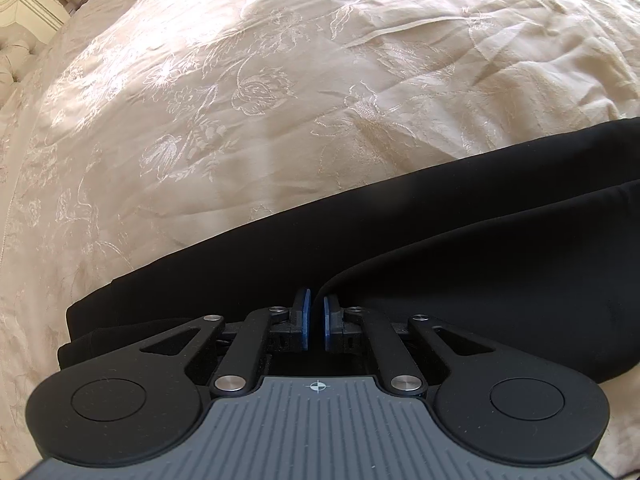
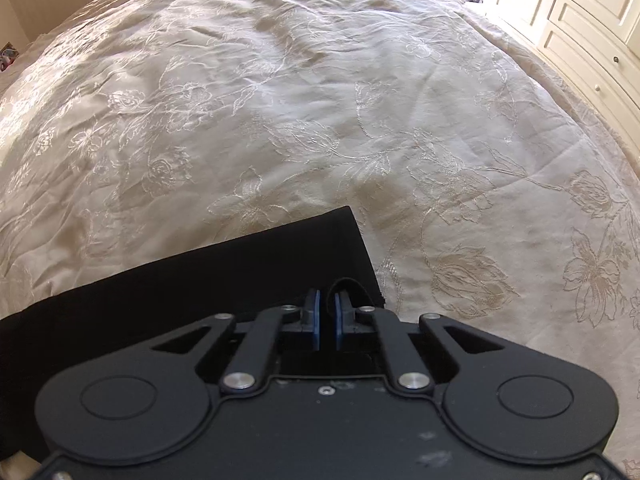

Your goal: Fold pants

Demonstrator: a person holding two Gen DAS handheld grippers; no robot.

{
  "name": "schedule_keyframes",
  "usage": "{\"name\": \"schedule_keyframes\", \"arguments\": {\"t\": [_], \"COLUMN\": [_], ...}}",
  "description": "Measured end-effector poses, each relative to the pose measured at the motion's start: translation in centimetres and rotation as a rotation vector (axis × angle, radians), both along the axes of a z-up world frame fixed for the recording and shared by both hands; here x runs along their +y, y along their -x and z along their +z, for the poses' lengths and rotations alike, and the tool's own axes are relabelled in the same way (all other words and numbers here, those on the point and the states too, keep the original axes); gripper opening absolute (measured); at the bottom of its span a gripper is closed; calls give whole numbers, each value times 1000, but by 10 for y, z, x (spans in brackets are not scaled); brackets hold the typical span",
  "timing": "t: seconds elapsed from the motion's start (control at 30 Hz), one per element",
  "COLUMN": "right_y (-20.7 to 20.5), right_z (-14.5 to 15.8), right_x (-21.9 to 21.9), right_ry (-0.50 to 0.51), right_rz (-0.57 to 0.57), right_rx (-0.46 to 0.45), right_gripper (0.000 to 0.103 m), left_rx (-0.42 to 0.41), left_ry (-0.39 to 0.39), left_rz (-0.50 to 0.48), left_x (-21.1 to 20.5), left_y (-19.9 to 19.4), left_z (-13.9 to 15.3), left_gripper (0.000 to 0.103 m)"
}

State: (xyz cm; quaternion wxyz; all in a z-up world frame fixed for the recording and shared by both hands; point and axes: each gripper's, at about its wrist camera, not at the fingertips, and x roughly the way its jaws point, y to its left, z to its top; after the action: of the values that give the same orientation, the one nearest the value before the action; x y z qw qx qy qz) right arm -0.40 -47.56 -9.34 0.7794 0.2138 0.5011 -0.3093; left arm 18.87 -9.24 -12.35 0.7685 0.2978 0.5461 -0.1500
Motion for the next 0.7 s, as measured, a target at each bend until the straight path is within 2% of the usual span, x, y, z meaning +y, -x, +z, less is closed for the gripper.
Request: {"name": "schedule_keyframes", "arguments": {"t": [0.13, 0.23, 0.37, 0.5, 0.7], "right_y": [-7, -20, -37, -41, -33], "right_z": [28, 32, 17, -6, -21], "right_x": [-1, -13, -24, -24, -32], "right_ry": [45, 54, 75, 89, 57], "right_rz": [-12, -50, -60, -52, -122], "right_rx": [-61, -78, -42, 44, 64], "right_gripper": [8, 8, 8, 8, 8], "left_rx": [-40, -26, -13, 7, 15], "left_ry": [51, 73, 63, 31, 30], "left_rz": [3, 9, 19, -1, 8], "left_x": [2, 1, -4, -8, -12], "left_y": [-3, -15, -27, -29, -40], "left_z": [29, 35, 25, 8, -1], "left_gripper": [6, 6, 6, 6, 6]}}
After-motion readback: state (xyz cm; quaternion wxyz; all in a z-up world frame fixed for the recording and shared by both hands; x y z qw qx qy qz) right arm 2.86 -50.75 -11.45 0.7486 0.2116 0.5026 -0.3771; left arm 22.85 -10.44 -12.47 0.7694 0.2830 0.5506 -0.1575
